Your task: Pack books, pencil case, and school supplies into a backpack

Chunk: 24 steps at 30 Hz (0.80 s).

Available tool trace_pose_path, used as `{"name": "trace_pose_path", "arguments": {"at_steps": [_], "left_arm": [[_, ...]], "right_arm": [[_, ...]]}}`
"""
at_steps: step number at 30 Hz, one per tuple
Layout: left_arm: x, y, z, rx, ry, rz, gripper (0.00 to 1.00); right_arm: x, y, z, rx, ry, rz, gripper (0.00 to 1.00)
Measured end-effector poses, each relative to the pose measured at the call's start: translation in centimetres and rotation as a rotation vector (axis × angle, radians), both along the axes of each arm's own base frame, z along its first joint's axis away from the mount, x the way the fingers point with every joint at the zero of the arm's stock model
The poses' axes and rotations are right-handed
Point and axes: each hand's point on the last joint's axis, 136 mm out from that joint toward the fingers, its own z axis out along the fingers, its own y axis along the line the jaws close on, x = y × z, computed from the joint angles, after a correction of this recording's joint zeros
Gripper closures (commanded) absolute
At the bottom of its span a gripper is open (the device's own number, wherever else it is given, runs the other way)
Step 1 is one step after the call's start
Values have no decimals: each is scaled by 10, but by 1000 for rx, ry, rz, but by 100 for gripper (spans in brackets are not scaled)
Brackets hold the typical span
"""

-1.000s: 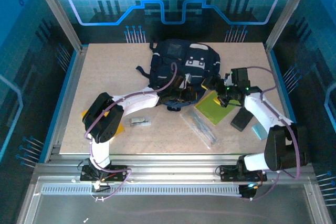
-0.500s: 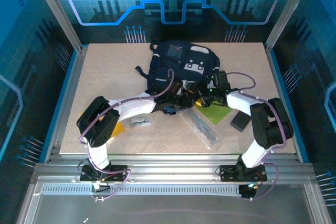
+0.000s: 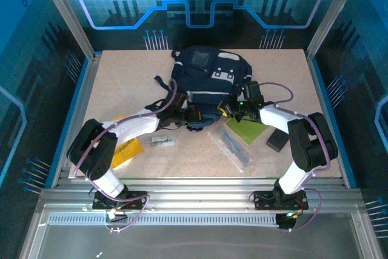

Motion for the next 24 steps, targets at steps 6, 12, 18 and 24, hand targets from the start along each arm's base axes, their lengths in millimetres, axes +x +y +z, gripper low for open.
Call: {"name": "trace_pose_path", "arguments": {"at_steps": [6,12,18,24], "left_arm": [[3,35,-4,46,-10,26,100],[18,57,2,39,-44,11,100],[24,56,22,24,-79,-71,100],[10,47,24,59,-79,-138,100]], "right_arm": [[-2,3,8,1,-4,38,100],[0,10,27,-51,-65,145,100],[5,4,41,-84,-129,228,100],[25,2,51,-107,-145,337,100]]}}
